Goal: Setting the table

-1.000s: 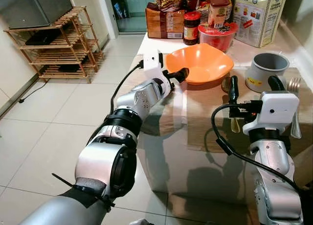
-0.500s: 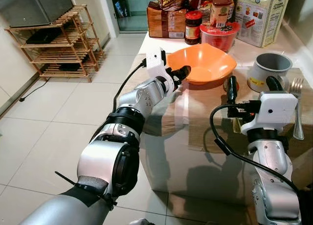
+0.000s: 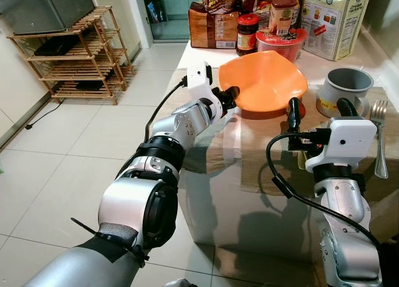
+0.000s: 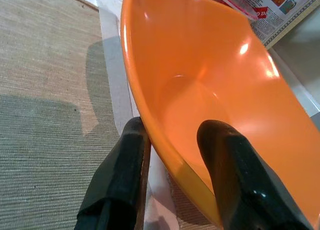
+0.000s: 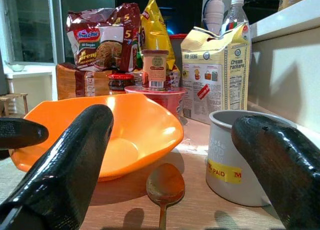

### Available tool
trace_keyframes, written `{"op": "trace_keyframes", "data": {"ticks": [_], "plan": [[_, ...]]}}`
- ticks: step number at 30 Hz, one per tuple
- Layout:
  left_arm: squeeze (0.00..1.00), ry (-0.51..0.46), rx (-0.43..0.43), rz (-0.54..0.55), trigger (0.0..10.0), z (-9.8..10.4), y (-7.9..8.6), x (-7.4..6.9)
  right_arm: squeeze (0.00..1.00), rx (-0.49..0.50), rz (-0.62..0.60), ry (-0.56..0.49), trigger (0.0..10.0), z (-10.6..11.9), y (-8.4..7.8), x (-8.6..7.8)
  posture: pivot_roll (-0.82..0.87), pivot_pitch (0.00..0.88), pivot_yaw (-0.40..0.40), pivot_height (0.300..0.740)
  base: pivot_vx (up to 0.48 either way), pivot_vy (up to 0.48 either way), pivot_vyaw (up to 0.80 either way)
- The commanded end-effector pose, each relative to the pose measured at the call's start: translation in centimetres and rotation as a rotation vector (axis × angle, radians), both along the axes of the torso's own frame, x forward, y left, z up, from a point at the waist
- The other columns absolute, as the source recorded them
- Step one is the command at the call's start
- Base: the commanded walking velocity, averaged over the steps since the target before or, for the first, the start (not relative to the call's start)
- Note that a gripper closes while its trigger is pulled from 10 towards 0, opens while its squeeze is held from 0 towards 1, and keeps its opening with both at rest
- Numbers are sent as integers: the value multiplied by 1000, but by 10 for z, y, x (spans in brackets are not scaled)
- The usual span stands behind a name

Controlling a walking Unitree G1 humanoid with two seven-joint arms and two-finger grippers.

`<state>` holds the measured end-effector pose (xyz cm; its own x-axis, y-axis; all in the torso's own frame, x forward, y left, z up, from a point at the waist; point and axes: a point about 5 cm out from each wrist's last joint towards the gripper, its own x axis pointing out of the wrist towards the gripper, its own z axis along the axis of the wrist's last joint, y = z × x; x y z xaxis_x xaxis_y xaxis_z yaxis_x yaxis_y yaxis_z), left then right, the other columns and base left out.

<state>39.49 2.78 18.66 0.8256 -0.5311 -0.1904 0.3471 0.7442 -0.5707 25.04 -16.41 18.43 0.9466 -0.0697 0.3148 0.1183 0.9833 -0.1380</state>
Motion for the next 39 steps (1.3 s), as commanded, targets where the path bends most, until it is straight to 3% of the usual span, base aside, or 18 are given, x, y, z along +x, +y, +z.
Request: {"op": "trace_keyframes", "data": {"ticks": [1,4,9,26,34,39], "plan": [[0,1,4,5,0,6,1,3,0,15,6,16,10000,-3,2,0,-85,0,141,736,0,0,0],[0,-48,21,48,0,8,7,5,0,17,6,20,10000,-4,2,0,-85,0,141,736,0,0,0],[0,-136,-24,90,0,13,14,7,0,19,9,30,10000,-7,3,1,-77,0,139,736,0,0,0],[0,-179,-67,114,0,11,19,6,0,18,17,53,10000,-15,3,2,-63,0,129,736,0,0,0],[0,-318,-159,164,0,48,33,12,0,15,22,56,10000,-17,3,4,-59,0,128,736,0,0,0],[0,-338,-212,160,0,61,37,12,0,18,25,65,10000,-20,3,5,-57,0,126,736,0,0,0]]}}
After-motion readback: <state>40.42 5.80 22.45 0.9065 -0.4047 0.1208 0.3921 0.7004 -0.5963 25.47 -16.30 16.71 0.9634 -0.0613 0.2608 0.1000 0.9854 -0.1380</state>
